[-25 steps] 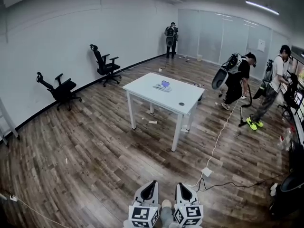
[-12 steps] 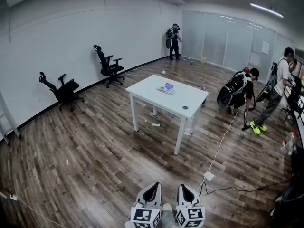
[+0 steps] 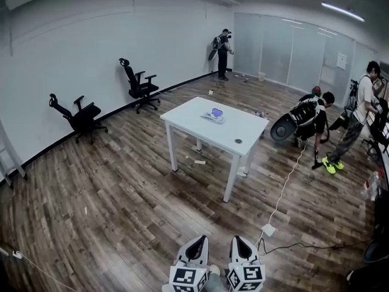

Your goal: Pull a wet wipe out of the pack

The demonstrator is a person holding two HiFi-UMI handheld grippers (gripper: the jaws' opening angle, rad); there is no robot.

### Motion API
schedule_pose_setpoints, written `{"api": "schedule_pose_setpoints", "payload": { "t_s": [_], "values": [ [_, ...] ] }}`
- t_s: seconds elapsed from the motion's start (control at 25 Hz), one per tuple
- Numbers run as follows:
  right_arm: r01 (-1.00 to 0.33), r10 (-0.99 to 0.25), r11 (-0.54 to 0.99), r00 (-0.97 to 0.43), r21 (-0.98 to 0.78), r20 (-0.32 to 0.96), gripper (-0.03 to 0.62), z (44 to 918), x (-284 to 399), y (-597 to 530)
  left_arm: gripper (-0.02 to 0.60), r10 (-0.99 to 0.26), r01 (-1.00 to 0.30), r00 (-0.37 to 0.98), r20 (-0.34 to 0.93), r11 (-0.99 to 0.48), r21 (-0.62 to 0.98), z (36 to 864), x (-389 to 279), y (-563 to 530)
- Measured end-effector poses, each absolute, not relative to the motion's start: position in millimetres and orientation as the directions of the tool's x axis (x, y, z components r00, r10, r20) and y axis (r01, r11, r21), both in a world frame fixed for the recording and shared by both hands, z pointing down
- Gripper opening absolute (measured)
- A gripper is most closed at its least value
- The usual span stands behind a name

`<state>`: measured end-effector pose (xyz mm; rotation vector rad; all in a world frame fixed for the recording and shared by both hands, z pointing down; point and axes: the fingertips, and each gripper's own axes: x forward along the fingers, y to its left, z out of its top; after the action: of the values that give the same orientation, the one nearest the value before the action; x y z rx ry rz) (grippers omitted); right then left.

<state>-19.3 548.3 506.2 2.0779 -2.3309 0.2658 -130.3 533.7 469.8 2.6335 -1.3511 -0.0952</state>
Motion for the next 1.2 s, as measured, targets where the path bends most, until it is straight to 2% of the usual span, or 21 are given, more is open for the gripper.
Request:
{"api": "schedule_pose_setpoints", "payload": {
  "t_s": [0.32, 1.2],
  "values": [
    [-0.986, -0.988, 0.104, -0.118, -0.129, 0.100, 0.009, 494.2, -2.8, 506.6, 0.000, -0.822, -0.804, 0.569, -0.033, -0.564, 0.187, 461.1, -121.1, 491.2],
    [-0.980, -0.979, 0.170, -0.180, -0.101, 0.098, 0.009, 473.6, 35.7, 391.3, 0.000, -0.843, -0.823, 0.535, -0.054, -0.534, 0.195, 444.3, -75.9, 379.8]
  ]
}}
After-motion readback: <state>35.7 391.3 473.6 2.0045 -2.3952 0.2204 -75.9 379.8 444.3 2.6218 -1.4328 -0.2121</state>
